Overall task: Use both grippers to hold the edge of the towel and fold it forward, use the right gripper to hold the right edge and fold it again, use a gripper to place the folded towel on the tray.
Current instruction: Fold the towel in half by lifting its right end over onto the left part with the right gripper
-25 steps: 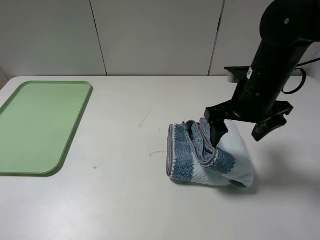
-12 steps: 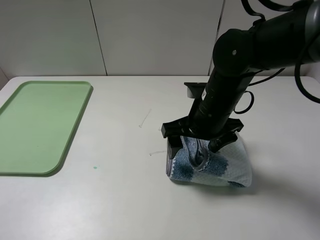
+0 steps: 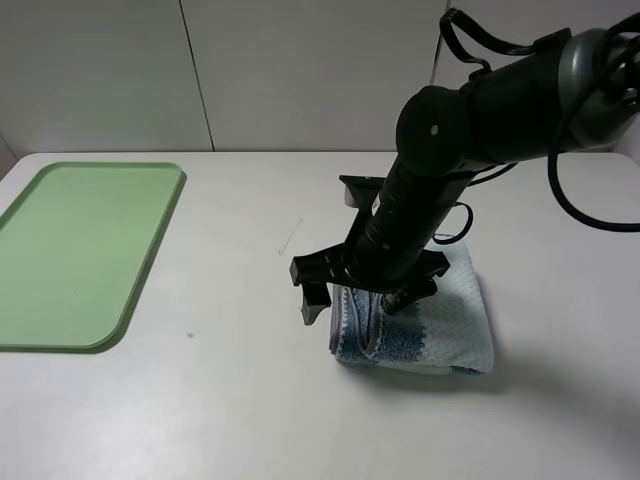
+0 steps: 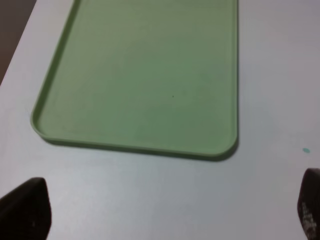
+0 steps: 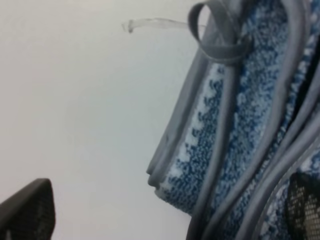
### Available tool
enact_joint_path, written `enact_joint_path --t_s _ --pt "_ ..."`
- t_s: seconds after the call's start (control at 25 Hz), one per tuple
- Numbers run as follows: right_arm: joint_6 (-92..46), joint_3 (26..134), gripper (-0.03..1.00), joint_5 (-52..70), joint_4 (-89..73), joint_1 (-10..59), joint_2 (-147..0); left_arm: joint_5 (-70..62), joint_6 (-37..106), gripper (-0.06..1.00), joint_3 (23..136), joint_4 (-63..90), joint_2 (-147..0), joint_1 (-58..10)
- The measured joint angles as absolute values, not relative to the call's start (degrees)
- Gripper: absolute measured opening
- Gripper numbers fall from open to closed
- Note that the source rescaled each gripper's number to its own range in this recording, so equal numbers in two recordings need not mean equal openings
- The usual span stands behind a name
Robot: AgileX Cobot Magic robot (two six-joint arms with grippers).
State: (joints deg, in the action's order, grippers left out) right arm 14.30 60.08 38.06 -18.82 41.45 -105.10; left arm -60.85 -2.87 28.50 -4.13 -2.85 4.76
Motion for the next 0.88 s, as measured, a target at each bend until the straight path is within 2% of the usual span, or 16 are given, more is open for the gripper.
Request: enact_joint_path --t_s 0.16,0.4,0.88 --pt "13.40 60.08 1.00 38.34 -19.30 41.45 -103.51 -60.85 -2.87 0.99 28.50 -4.13 -2.85 4.76" --pt "13.23 60.13 1.00 43.50 -16.95 41.45 -93.62 -60.85 -2.87 0.99 28.50 -4.13 -2.85 4.76" --pt "8.03 60.07 1.00 65.58 -6.69 41.45 -68.71 -60.85 -2.87 0.99 28.50 -4.13 -2.85 4.76"
